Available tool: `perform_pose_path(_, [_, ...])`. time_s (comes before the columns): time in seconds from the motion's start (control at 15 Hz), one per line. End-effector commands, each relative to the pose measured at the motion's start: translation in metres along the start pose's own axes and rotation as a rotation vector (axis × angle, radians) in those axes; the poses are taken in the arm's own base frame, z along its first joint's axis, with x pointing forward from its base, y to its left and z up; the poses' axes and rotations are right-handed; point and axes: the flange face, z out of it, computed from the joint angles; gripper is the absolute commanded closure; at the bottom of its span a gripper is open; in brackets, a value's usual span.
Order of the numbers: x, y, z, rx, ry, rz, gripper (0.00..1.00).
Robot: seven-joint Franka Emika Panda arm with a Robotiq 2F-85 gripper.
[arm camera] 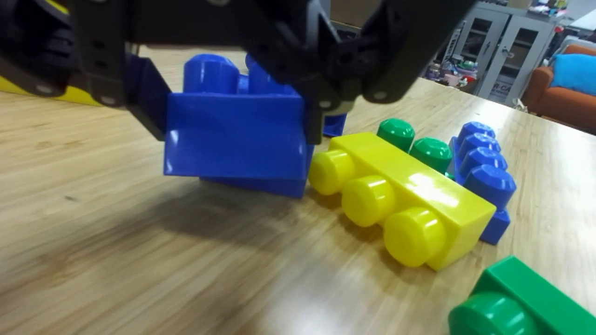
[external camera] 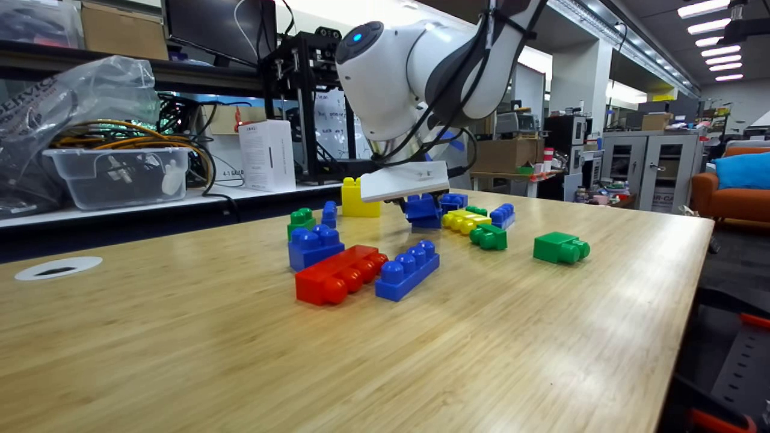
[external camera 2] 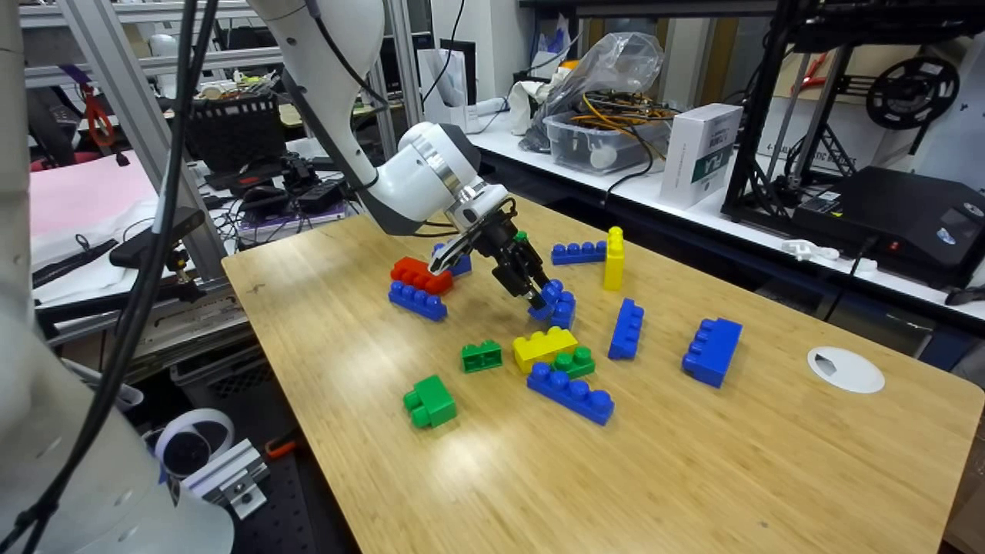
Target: Push the blue blocks near the orange block apart
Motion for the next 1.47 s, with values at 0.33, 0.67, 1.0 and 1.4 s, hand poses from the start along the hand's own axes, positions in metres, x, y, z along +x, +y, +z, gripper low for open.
perform_pose_path(0.33, [-0.004,-0.003,0.009,0.000,0.065,0.029,0.56])
perform_pose_path(0.67, [-0.002,-0.003,0.013,-0.002,0.079,0.046,0.56])
perform_pose_path(1.0, [-0.004,-0.004,0.025,-0.015,0.094,0.044,0.56])
perform_pose_path(1.4, [-0.002,-0.006,0.039,-0.017,0.129,0.030,0.56])
